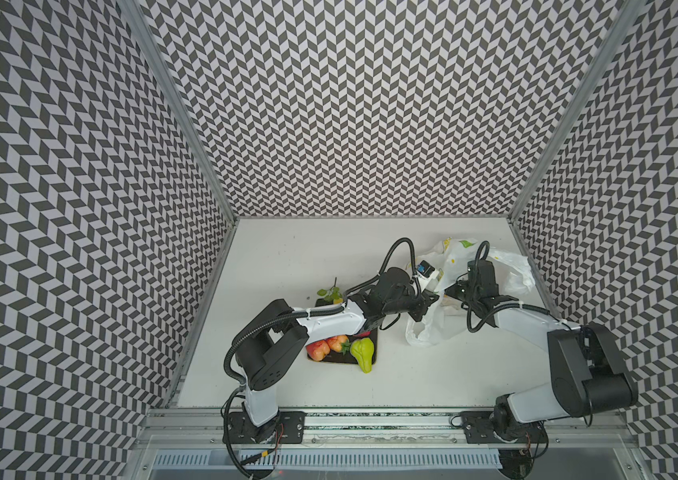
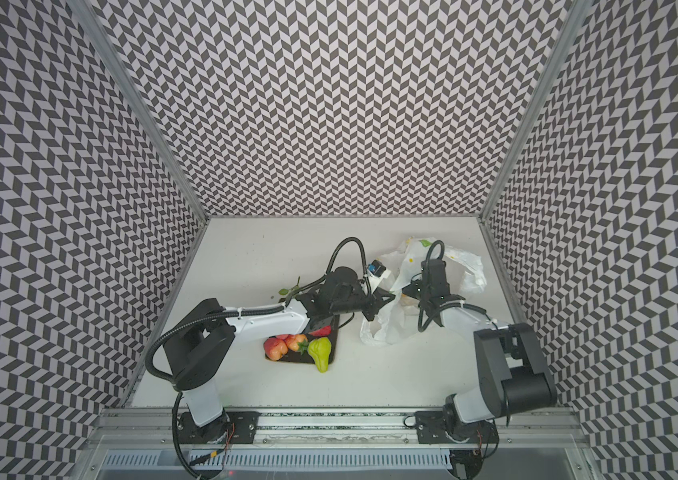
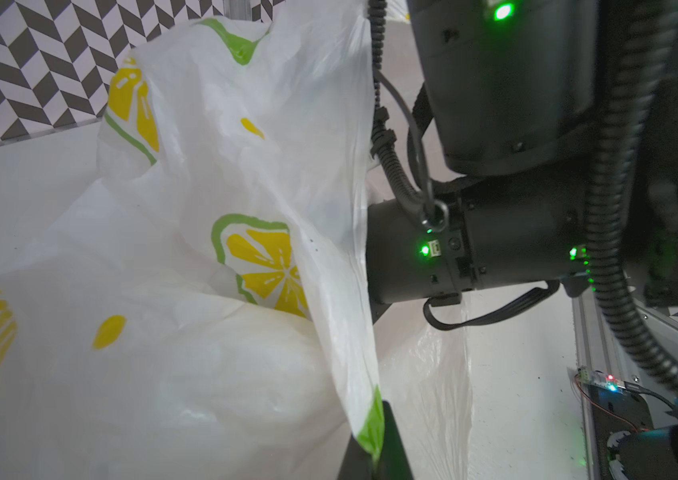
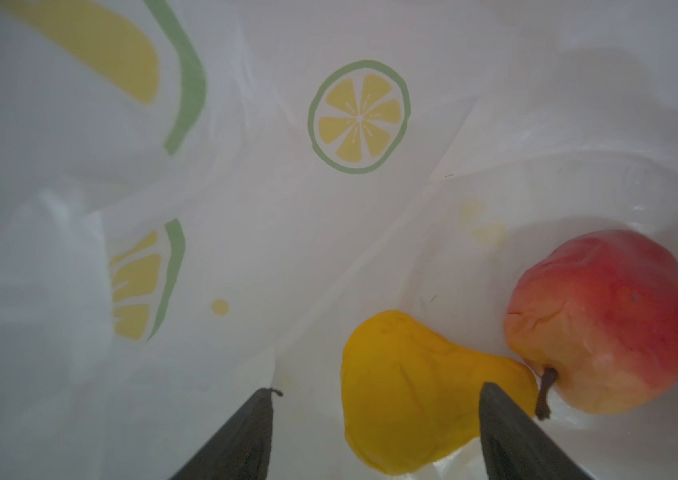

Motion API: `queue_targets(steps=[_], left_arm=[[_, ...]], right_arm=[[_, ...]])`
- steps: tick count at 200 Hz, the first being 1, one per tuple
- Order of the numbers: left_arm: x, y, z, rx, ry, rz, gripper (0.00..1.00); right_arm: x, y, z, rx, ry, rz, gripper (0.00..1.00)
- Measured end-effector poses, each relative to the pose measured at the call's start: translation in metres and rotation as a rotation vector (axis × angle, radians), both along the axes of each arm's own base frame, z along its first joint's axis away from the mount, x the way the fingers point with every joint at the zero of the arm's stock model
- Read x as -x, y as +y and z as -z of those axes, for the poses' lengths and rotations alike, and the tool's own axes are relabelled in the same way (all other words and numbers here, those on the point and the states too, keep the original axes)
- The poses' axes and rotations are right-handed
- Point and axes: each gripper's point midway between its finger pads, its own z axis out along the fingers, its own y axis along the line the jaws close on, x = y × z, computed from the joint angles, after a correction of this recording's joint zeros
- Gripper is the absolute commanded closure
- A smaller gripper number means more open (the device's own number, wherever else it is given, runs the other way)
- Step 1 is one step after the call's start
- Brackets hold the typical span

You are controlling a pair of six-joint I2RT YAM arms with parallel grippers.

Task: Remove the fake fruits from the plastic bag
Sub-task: 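Hold the bag with the left gripper while the right reaches toward the yellow pear, then close the right gripper on the yellow pear inside the bag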

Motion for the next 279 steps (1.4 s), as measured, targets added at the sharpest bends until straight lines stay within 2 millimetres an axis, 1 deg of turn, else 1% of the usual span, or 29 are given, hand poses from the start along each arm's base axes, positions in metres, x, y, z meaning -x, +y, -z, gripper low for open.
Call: queue_targets(steps=[30, 62, 79, 98, 126, 151, 173, 189, 207, 223, 254, 279], left_arm=[[0.0, 0.0, 0.0, 0.0, 0.0, 0.0, 1.0], [0.0, 0.0, 0.0, 0.0, 0.0, 0.0, 1.0], [0.0, 0.0, 0.0, 0.0, 0.0, 0.0, 1.0], [0.0, 0.0, 0.0, 0.0, 0.0, 0.0, 1.0], [-0.003, 0.002, 0.0, 0.0, 0.0, -0.007, 1.0], [-0.007, 0.004, 0.0, 0.001, 0.006, -0.022, 1.0], [-0.016, 0.01, 0.001, 0.004, 0.019, -0.055, 1.0], [-0.023, 0.016, 0.005, 0.005, 0.036, -0.084, 1.0], [-0.029, 0.022, 0.009, 0.003, 0.056, -0.11, 1.0], [-0.035, 0.026, 0.009, 0.008, 0.065, -0.133, 1.0], [-0.038, 0.027, 0.007, 0.018, 0.068, -0.146, 1.0], [-0.038, 0.026, 0.006, 0.022, 0.07, -0.147, 1.0]], right_arm=[[-0.006, -0.001, 0.004, 0.07, -0.007, -0.02, 0.25], [-0.012, -0.003, 0.001, 0.112, -0.03, -0.036, 0.27], [-0.019, 0.0, 0.004, 0.121, -0.031, -0.052, 0.29], [-0.026, 0.005, 0.011, 0.119, -0.025, -0.08, 0.29], [-0.026, 0.012, 0.021, 0.116, -0.003, -0.124, 0.26], [-0.024, 0.017, 0.022, 0.101, -0.002, -0.158, 0.24], [-0.015, 0.021, 0.025, 0.089, 0.008, -0.187, 0.21], [-0.002, 0.022, 0.025, 0.077, 0.012, -0.201, 0.18], [0.013, 0.025, 0.024, 0.067, 0.011, -0.221, 0.17], [0.021, 0.03, 0.023, 0.063, 0.012, -0.238, 0.17], [0.026, 0.04, 0.022, 0.073, 0.01, -0.265, 0.16], [0.025, 0.039, 0.022, 0.12, 0.01, -0.256, 0.16]])
